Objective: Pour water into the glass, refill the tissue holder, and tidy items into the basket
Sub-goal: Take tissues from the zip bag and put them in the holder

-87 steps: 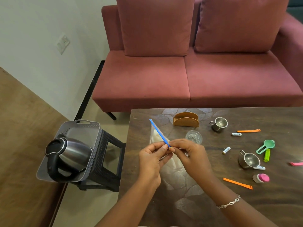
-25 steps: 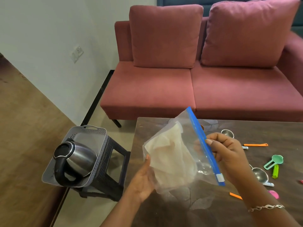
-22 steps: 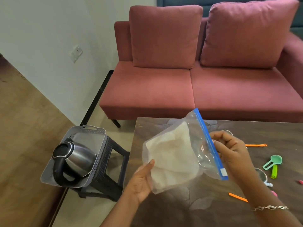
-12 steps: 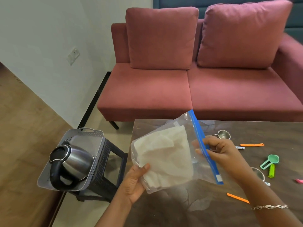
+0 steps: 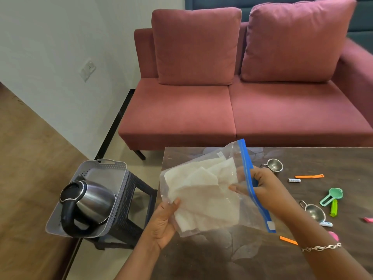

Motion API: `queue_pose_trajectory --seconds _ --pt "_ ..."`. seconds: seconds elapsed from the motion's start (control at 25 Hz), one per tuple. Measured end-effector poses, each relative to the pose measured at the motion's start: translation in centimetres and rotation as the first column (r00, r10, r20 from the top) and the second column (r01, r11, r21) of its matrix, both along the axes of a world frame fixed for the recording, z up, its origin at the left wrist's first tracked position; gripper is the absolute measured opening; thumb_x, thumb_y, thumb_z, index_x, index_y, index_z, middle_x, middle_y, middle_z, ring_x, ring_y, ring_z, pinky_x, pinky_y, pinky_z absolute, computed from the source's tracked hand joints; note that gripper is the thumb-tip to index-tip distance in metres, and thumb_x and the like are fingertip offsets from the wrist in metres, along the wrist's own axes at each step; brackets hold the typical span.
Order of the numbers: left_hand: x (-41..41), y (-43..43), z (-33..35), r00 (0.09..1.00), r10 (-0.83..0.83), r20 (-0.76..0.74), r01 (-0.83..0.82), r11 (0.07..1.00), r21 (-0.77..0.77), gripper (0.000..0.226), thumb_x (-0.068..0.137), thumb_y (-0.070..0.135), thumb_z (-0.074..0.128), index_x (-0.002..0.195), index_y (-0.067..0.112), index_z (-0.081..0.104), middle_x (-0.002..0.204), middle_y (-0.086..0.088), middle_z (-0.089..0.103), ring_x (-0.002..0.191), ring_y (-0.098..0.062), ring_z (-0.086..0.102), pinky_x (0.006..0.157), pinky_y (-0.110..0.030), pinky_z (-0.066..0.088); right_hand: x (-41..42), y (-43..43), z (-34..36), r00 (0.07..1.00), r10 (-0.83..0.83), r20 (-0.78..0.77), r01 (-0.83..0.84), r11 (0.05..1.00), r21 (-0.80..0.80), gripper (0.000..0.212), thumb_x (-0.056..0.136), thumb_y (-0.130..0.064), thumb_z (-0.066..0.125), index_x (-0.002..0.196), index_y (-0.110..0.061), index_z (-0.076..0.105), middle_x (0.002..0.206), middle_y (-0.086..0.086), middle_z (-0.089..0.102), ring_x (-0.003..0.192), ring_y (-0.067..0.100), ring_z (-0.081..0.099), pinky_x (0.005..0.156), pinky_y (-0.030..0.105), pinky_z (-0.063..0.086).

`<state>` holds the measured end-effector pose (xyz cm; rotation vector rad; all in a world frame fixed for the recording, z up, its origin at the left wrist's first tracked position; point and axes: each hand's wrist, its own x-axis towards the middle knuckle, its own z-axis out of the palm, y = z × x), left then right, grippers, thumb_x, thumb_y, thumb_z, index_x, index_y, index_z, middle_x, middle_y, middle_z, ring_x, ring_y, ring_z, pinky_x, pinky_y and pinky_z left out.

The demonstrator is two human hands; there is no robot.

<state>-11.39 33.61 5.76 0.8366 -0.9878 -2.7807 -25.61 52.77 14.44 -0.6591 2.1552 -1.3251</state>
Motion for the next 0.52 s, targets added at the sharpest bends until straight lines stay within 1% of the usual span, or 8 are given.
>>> queue_pose_trajectory --seconds 0.08,0.16,0.24,0.28,0.32,0.4,0.48,0.52 --pt "0.0 -0.2 -0.1 1.0 0.014 -0.004 -0.014 1.0 0.027 0.095 0.035 0.022 0.095 0.12 0.009 0.057 0.111 -0.015 0.069 0.099 -0.029 0.067 0.073 -0.044 0.057 -0.2 0.1 0.1 0.999 -0.033 0.007 0.033 0.999 -0.007 0.009 0.075 -0.015 0.072 0.084 -0.013 0.071 0.092 -0.001 0.066 0.087 0.014 0.062 0.074 0.022 0.048" --pt "0.0 -0.5 -0.2 1.0 0.025 -0.011 -0.025 0.999 0.043 0.094 0.035 0.023 0.095 0.12 0.009 0.058 0.113 -0.015 0.068 0.101 -0.029 0.066 0.076 -0.046 0.057 -0.5 0.5 0.4 0.999 -0.053 0.0 0.053 0.998 -0.033 0.004 0.075 -0.012 0.072 0.078 -0.013 0.071 0.082 -0.005 0.064 0.08 0.013 0.061 0.07 0.023 0.045" --pt "0.1 -0.8 -0.3 0.999 0.042 -0.012 -0.041 0.998 0.052 0.095 0.034 0.022 0.095 0.12 0.009 0.057 0.114 -0.016 0.067 0.101 -0.029 0.066 0.078 -0.049 0.057 -1.0 1.0 0.6 0.997 -0.073 -0.003 0.073 0.995 -0.074 0.002 0.075 -0.008 0.071 0.074 -0.01 0.071 0.081 0.001 0.068 0.079 0.017 0.064 0.073 0.028 0.05" --pt "0.2 -1.0 -0.3 0.999 0.053 -0.006 -0.053 0.997 0.054 0.096 0.033 0.021 0.096 0.12 0.009 0.057 0.114 -0.016 0.068 0.101 -0.03 0.066 0.077 -0.049 0.057 -1.2 1.2 0.8 0.996 -0.086 0.009 0.087 0.991 -0.104 0.003 0.076 -0.006 0.07 0.074 -0.008 0.071 0.083 0.004 0.071 0.08 0.019 0.066 0.074 0.028 0.052" --pt "0.3 -1.1 -0.4 0.998 0.061 -0.001 -0.06 0.997 0.054 0.096 0.032 0.021 0.096 0.119 0.009 0.058 0.114 -0.015 0.068 0.1 -0.03 0.067 0.075 -0.049 0.057 -1.3 1.5 1.2 0.994 -0.1 0.034 0.103 0.985 -0.138 0.004 0.077 -0.003 0.068 0.075 -0.006 0.071 0.082 0.005 0.073 0.077 0.018 0.067 0.072 0.025 0.054" --pt "0.3 -1.5 -0.4 0.997 0.072 0.009 -0.073 0.996 0.052 0.096 0.03 0.021 0.096 0.118 0.009 0.058 0.114 -0.016 0.067 0.1 -0.03 0.067 0.074 -0.048 0.057 -1.6 1.9 1.8 0.988 -0.128 0.083 0.142 0.971 -0.192 0.004 0.078 0.001 0.064 0.075 0.001 0.066 0.069 0.003 0.072 0.065 0.012 0.066 0.061 0.019 0.052" --pt "0.3 -1.9 -0.5 0.997 0.079 0.02 -0.08 0.996 0.049 0.098 0.031 0.022 0.096 0.12 0.009 0.058 0.118 -0.016 0.065 0.104 -0.031 0.065 0.079 -0.052 0.055 -1.7 2.3 2.3 0.982 -0.169 0.09 0.185 0.958 -0.221 0.007 0.08 0.003 0.061 0.073 0.002 0.062 0.058 -0.001 0.069 0.055 0.005 0.063 0.051 0.014 0.049" --pt "0.2 -2.1 -0.5 0.997 0.08 0.02 -0.081 0.996 0.047 0.099 0.032 0.022 0.096 0.121 0.009 0.057 0.121 -0.017 0.064 0.107 -0.032 0.063 0.082 -0.054 0.053 -1.9 2.6 2.4 0.977 -0.196 0.082 0.21 0.951 -0.228 0.008 0.08 0.003 0.06 0.072 0.0 0.061 0.057 -0.002 0.069 0.053 0.003 0.063 0.048 0.013 0.048"
